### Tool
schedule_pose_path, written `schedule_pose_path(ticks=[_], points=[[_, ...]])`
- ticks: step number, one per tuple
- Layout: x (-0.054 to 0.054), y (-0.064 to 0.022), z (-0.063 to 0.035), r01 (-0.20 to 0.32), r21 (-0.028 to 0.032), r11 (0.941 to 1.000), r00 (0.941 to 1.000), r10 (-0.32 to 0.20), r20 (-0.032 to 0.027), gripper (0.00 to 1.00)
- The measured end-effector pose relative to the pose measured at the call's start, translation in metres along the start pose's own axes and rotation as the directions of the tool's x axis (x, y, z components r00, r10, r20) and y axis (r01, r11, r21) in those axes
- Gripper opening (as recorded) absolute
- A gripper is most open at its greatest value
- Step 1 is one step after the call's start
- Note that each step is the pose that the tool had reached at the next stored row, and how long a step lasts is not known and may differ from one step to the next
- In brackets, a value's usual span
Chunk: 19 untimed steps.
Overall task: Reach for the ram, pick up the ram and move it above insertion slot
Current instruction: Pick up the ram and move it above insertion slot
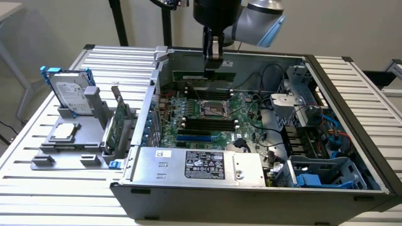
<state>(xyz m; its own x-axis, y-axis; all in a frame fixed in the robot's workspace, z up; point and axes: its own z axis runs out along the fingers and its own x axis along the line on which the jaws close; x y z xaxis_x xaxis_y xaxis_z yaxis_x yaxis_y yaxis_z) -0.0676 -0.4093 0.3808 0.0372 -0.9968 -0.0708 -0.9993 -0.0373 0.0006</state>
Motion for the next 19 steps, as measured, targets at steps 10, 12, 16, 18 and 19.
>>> schedule_pose_path(ticks=[10,12,16,18,19], points=[[-0.003,-0.0163,0.0082,-0.032,0.0022,0.9995,0.9995,0.032,0.0000,0.13],[-0.005,-0.0169,0.0090,-0.034,0.0030,0.9994,0.9994,0.034,-0.0001,0.13],[-0.005,-0.0169,0.0090,-0.034,0.0030,0.9994,0.9994,0.034,0.0000,0.13],[-0.005,-0.0169,0.0090,-0.034,0.0030,0.9994,0.9994,0.034,0.0000,0.13],[-0.005,-0.0169,0.0090,-0.034,0.0030,0.9994,0.9994,0.034,0.0000,0.13]])
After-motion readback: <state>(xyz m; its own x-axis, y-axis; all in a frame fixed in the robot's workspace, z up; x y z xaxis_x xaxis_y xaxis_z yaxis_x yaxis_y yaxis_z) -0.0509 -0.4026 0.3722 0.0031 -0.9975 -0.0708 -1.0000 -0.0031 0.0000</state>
